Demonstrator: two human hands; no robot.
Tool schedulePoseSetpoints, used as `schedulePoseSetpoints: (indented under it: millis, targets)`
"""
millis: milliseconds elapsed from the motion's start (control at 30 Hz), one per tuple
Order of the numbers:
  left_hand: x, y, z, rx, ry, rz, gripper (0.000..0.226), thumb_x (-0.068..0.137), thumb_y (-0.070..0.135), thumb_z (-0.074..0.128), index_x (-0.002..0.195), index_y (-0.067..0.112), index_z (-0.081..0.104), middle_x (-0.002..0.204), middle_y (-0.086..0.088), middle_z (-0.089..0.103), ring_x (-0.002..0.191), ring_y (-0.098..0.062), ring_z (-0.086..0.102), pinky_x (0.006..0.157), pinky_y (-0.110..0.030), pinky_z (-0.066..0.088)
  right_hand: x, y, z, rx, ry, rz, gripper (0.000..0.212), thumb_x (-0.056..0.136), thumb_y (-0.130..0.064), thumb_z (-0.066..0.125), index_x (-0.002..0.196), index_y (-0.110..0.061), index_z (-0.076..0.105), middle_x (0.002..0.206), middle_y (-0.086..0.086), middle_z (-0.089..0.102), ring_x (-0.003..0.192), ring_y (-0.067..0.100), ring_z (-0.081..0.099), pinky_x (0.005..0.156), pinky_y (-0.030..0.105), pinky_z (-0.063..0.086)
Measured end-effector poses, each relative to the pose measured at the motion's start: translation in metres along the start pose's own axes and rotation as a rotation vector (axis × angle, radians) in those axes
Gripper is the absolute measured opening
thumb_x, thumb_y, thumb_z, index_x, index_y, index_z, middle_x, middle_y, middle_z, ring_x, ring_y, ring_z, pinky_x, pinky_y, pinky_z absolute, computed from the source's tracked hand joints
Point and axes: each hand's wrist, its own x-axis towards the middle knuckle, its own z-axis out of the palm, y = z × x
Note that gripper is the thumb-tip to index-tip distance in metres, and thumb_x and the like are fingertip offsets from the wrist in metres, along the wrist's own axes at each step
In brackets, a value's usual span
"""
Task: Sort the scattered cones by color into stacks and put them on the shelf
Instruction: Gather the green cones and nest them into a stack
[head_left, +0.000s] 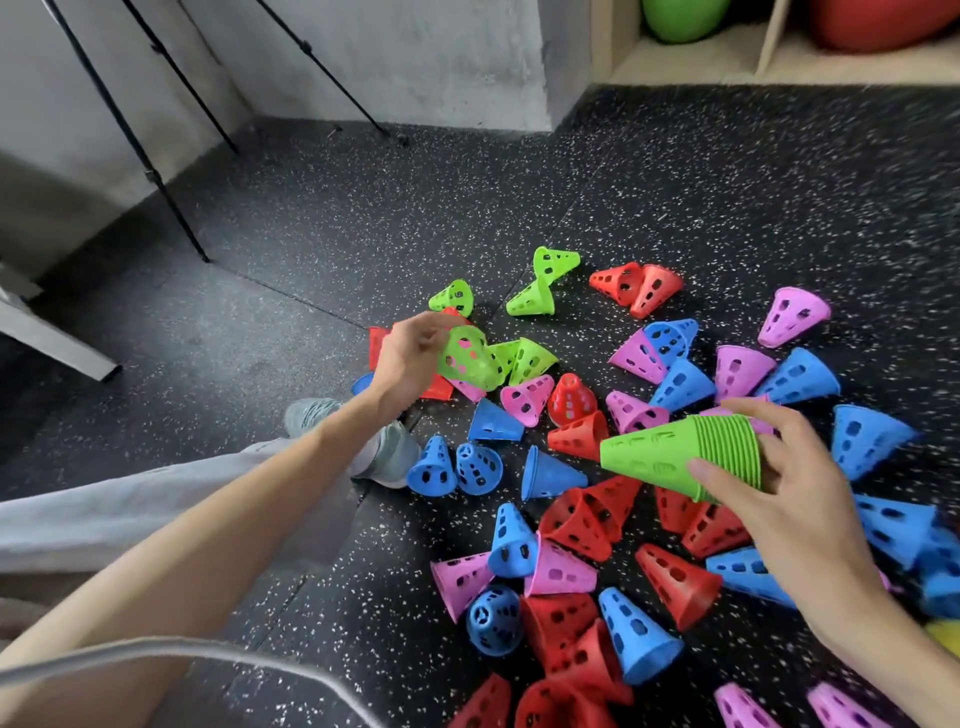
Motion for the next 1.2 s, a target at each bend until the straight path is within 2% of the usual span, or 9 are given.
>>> schedulePoseSetpoints:
  millis: [67,167,300,433,600,867,1000,1100,1200]
  targets:
    - [-0.008,0.026,0.012,-0.049,-0.093,0.114,0.036,0.105,0.01,0.051,0.104,0.039,0.072,0.104,0.011,0.073,0.081,-0.03,0.069,0.072,-0.047,0.06,0.005,0.0,-0.007,0.023,0.032,-0.024,0.055,0.085,-0.027,0.08,0.127,-0.049,0.054,0.135,-0.004,0.063,0.13,0.016,0.055,0.111,0.048,0.044]
    - [-0.026,0.066,0.036,-0.099,-0.259,0.242,0.032,0.105,0.008,0.051,0.102,0.033,0.072,0.101,0.011,0.071,0.08,-0.02,0.061,0.071,-0.031,0.048,0.013,-0.003,-0.021,0.034,0.105,-0.07,0.053,0.086,-0.024,0.08,0.126,-0.049,0.055,0.125,-0.002,0.068,0.121,0.022,0.063,0.104,0.052,0.051]
    - [-0.049,0.105,0.061,-0.138,-0.414,0.312,0.031,0.103,0.014,0.057,0.094,0.04,0.072,0.104,0.002,0.068,0.095,-0.017,0.063,0.085,-0.035,0.05,0.018,-0.011,-0.037,0.066,0.168,-0.124,0.051,0.088,-0.016,0.078,0.122,-0.048,0.057,0.111,-0.008,0.071,0.112,0.014,0.066,0.099,0.037,0.054]
    - [-0.062,0.128,0.07,-0.184,-0.454,0.357,0.02,0.101,0.017,0.062,0.098,0.03,0.076,0.094,0.013,0.059,0.083,-0.016,0.061,0.074,-0.033,0.048,0.021,-0.012,-0.044,0.062,0.146,-0.136,0.052,0.088,-0.011,0.077,0.127,-0.039,0.055,0.11,-0.008,0.071,0.1,-0.006,0.066,0.091,0.02,0.053]
    - [-0.074,0.151,0.073,-0.201,-0.456,0.394,0.012,0.102,0.019,0.061,0.102,0.018,0.073,0.103,0.004,0.061,0.082,-0.008,0.063,0.071,-0.026,0.051,0.022,-0.008,-0.037,0.023,0.04,-0.113,0.054,0.086,-0.026,0.08,0.127,-0.05,0.053,0.132,-0.004,0.065,0.125,0.023,0.061,0.108,0.052,0.047]
    - [-0.084,0.15,0.095,-0.318,-0.382,0.414,0.019,0.099,0.026,0.067,0.118,0.023,0.064,0.12,0.004,0.057,0.111,-0.006,0.063,0.09,-0.019,0.047,0.017,-0.01,-0.029,0.108,-0.055,-0.157,0.05,0.089,-0.013,0.077,0.124,-0.042,0.056,0.105,-0.007,0.076,0.099,0.013,0.073,0.097,0.046,0.055]
    - [-0.083,0.151,0.096,-0.43,-0.48,0.244,0.033,0.101,0.044,0.059,0.129,0.027,0.056,0.117,0.003,0.065,0.086,-0.006,0.068,0.07,-0.028,0.055,0.016,-0.018,-0.025,0.113,-0.052,-0.186,0.048,0.09,-0.016,0.074,0.126,-0.042,0.056,0.111,-0.009,0.075,0.104,0.011,0.072,0.093,0.035,0.057]
    - [-0.082,0.153,0.09,-0.484,-0.675,-0.013,0.049,0.1,0.058,0.049,0.136,0.026,0.05,0.103,0.002,0.063,0.069,-0.022,0.075,0.048,-0.033,0.056,0.019,-0.027,-0.026,0.071,-0.054,-0.22,0.047,0.087,-0.03,0.073,0.126,-0.048,0.055,0.113,-0.008,0.075,0.11,0.013,0.069,0.1,0.043,0.054]
    - [-0.076,0.151,0.088,-0.469,-0.64,0.032,0.049,0.101,0.059,0.047,0.134,0.023,0.053,0.081,0.004,0.065,0.051,-0.021,0.064,0.038,-0.026,0.043,0.023,-0.039,-0.027,-0.032,-0.083,-0.233,0.055,0.083,-0.032,0.078,0.127,-0.055,0.053,0.123,-0.004,0.069,0.114,0.015,0.067,0.101,0.047,0.053]
